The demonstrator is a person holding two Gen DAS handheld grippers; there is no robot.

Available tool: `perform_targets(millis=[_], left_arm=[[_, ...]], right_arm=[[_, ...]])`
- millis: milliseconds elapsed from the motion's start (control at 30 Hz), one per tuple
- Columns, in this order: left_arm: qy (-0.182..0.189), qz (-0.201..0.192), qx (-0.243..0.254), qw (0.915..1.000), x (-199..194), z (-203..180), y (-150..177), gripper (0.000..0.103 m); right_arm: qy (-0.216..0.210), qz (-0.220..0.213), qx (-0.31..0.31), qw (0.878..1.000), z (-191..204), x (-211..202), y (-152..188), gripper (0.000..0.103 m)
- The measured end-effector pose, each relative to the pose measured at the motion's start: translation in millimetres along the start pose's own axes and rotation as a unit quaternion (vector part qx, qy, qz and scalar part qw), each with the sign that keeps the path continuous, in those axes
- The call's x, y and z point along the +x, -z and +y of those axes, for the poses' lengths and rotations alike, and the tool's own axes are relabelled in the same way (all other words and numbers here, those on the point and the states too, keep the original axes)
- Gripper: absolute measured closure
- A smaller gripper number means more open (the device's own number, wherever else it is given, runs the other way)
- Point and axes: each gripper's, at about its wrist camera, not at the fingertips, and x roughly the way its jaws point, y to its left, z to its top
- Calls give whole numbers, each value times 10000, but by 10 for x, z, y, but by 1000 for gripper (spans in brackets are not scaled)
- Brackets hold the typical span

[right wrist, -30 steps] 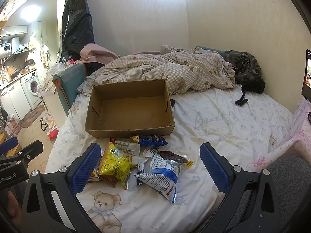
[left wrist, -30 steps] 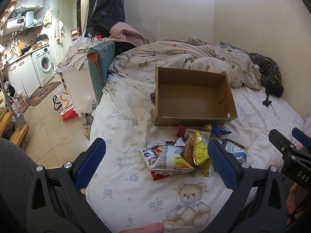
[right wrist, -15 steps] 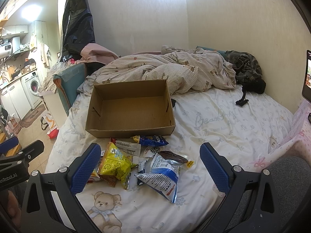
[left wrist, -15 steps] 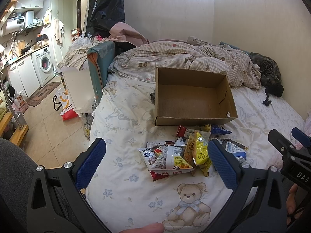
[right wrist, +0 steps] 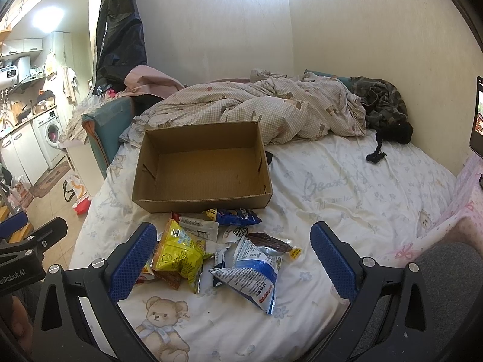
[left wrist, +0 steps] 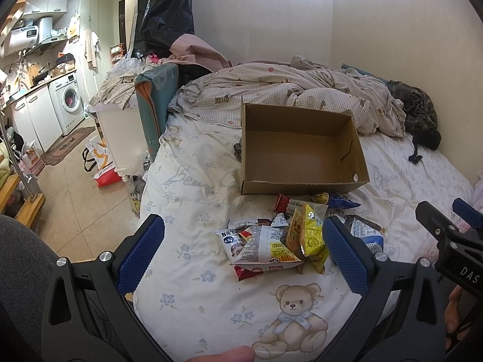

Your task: Organize snacks

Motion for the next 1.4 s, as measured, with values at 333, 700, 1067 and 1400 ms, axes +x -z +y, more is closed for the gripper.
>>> perform_targets(millis=[333,700,1067,1400], left_arm=[[8,197,161,9997,54,-51,-325,0],[-102,897,232,9956,644,50,-774,0],[-144,1872,127,9821,1321,84,-531,0],[184,3364,-610,9396,1967,220,-117,3]], right_arm=[[-124,196,375,9990,-198,117,-221,0],[-472,2235,1400,9634,-815,1025,-546,0],[-468,4079,2174,8855,-780,1969,339,0],[-596,4358,2200,8707,-776,2104,456,42]])
